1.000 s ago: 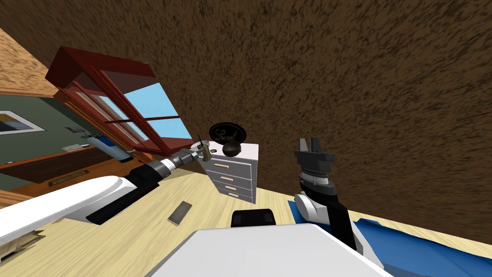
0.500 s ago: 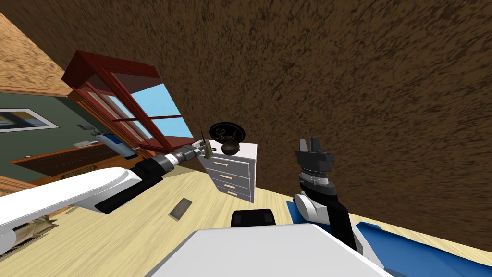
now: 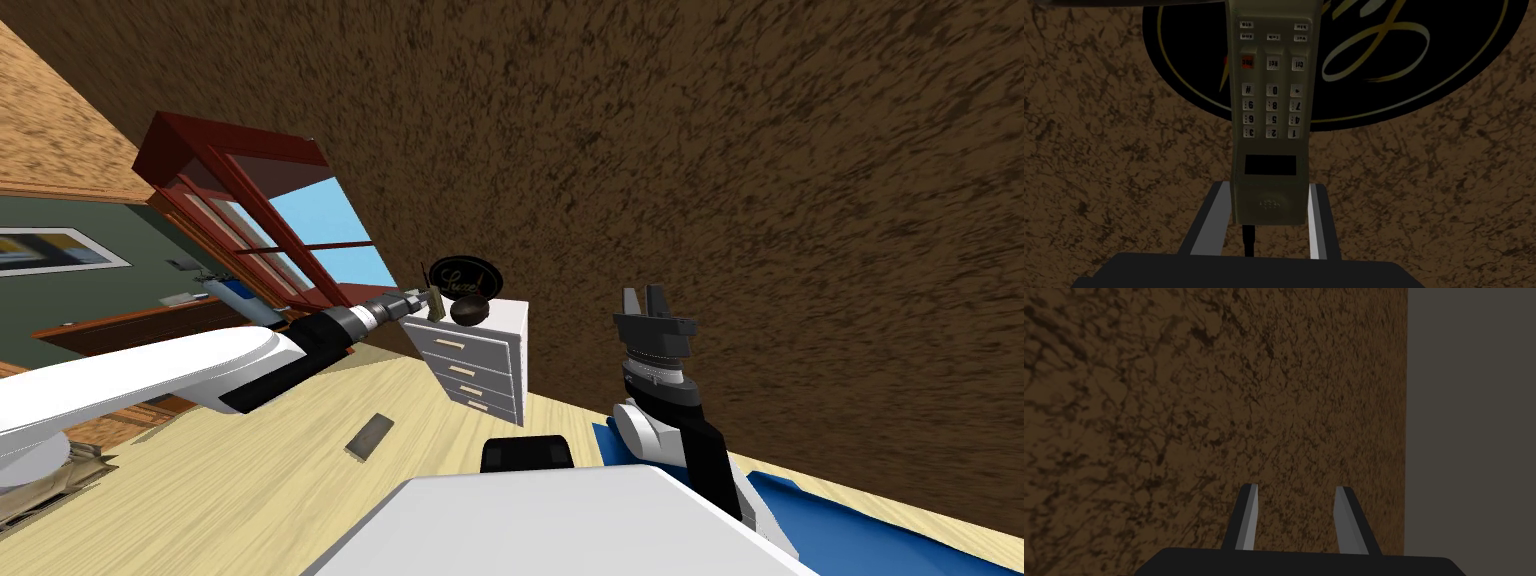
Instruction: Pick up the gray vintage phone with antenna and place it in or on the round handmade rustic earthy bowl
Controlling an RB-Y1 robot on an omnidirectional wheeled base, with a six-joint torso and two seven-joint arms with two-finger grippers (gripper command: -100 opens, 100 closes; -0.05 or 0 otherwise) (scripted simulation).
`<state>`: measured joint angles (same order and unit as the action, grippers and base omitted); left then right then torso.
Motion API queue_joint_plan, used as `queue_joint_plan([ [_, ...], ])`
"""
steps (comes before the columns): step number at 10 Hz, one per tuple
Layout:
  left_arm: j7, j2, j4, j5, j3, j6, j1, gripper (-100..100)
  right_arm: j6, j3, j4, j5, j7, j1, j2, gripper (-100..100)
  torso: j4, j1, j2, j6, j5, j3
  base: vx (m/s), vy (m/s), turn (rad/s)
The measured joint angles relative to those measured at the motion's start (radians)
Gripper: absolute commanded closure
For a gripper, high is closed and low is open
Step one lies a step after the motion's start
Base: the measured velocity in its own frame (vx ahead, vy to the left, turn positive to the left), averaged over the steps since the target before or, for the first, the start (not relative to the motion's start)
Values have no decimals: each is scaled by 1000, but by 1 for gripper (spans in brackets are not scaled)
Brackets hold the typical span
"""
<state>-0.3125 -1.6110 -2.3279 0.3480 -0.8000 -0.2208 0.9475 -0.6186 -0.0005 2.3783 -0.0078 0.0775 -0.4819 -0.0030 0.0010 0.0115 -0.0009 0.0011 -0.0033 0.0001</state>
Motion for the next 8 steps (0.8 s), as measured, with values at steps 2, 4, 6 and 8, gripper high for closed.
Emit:
queue_joint_plan([
  [2,-36,-38,14,-20,-21,-20,-5,100,0,0,0,0,0,0,0,0,0,0,-1,1,0,0,39,-97,12],
  [4,-59,-76,22,-60,-73,-41,14,100,0,0,0,0,0,0,0,0,-1,1,-3,3,0,-2,45,-84,3],
  [6,-97,-109,39,-69,-81,-52,1,100,0,0,0,0,0,0,0,0,-2,1,-5,3,0,-3,50,-69,-1],
  [8,-123,-138,45,-80,-92,-72,-3,-100,0,0,0,0,0,0,0,0,-2,-2,-4,3,1,-3,18,-18,-3],
])
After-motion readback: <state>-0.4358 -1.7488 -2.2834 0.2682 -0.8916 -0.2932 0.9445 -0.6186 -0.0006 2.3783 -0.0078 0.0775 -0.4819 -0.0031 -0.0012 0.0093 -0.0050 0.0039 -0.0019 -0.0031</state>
